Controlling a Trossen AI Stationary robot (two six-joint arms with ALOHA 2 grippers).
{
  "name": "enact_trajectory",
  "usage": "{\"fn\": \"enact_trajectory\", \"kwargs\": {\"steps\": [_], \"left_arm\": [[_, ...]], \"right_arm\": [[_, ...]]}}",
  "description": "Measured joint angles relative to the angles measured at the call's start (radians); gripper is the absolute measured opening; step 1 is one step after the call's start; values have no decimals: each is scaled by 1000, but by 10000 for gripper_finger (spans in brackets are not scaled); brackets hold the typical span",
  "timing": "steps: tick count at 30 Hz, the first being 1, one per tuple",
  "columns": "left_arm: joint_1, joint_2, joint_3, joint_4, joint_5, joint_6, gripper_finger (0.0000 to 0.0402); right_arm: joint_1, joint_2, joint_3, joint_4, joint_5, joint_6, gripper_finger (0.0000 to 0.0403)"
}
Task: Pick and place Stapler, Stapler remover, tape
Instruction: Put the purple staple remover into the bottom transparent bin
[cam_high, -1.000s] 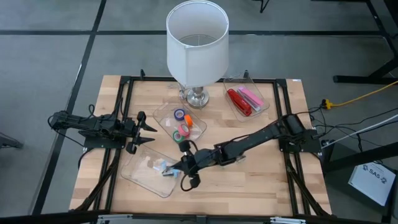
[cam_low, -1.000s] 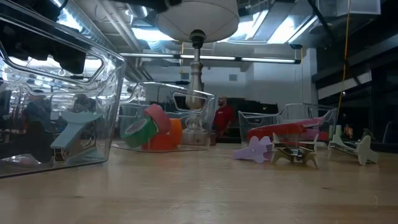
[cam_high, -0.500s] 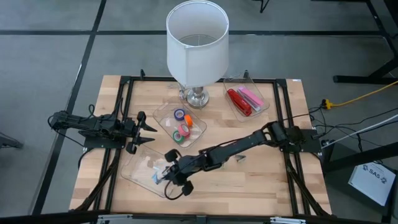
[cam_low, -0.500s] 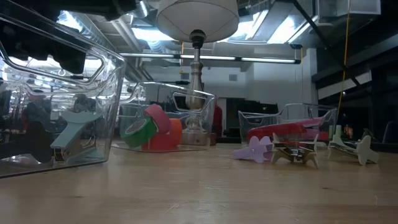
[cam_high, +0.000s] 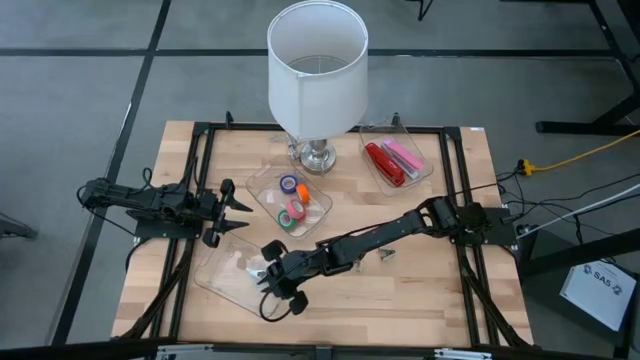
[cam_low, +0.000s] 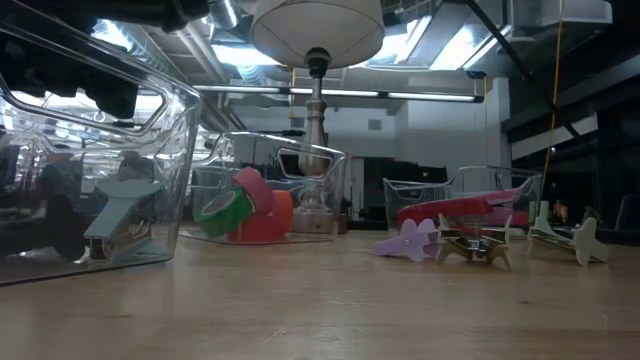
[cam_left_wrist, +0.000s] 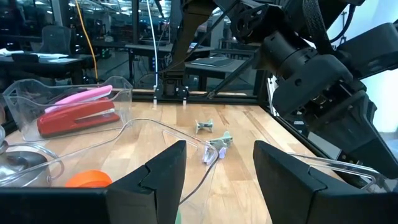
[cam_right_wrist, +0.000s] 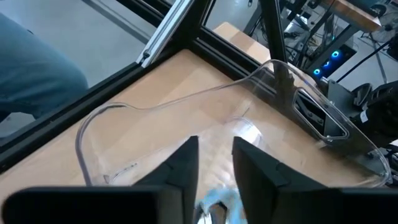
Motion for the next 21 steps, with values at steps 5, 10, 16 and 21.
{"fn": "enact_trajectory", "kwargs": {"steps": [5, 10, 16, 21], "left_arm": [[0, 0, 0, 0, 0, 0, 185], [0, 0, 0, 0, 0, 0, 185], [0, 0, 0, 0, 0, 0, 185], [0, 0, 0, 0, 0, 0, 185]], "right_arm": [[0, 0, 0, -1, 0, 0, 133], [0, 0, 0, -8, 1, 9, 150], [8, 0, 0, -14, 8, 57, 151], [27, -10, 0, -17, 91, 59, 152]]}}
